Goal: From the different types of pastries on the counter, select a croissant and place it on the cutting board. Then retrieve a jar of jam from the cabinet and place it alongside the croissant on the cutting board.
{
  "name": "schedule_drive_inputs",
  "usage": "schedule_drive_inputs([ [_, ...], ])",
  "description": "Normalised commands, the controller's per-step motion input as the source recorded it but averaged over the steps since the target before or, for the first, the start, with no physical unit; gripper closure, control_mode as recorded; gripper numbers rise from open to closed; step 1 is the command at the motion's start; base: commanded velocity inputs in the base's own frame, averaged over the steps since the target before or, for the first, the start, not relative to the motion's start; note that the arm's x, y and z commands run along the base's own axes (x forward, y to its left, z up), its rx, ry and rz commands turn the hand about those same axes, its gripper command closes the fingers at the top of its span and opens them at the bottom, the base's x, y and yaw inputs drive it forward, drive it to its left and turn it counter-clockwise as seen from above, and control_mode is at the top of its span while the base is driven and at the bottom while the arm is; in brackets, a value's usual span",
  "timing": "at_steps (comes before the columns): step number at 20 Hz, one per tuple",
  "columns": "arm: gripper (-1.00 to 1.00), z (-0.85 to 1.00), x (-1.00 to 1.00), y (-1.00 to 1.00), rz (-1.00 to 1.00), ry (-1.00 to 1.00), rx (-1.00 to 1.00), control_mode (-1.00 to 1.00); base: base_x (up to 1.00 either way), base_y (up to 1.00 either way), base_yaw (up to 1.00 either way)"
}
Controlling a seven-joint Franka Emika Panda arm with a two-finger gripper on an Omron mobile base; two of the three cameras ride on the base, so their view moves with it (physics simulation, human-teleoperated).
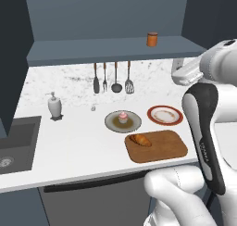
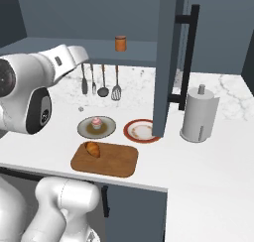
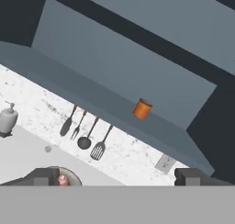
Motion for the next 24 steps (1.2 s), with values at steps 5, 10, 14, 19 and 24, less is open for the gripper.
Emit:
schedule_drive_inputs([
  [5,-1.0,0.0,0.21,0.0,-0.11,-0.07,0.03,-1.0,0.0,0.0,0.0],
  [10,-1.0,0.0,0.44,-0.02,-0.31,-0.15,0.03,-1.0,0.0,0.0,0.0],
  [14,-1.0,0.0,0.21,-0.14,-0.36,-0.2,0.07,-1.0,0.0,0.0,0.0],
  [19,-1.0,0.01,0.16,-0.22,-0.27,-0.12,0.12,-1.0,0.0,0.0,0.0],
  [24,-1.0,0.0,0.0,0.0,-0.01,0.0,0.0,-1.0,0.0,0.0,0.0],
])
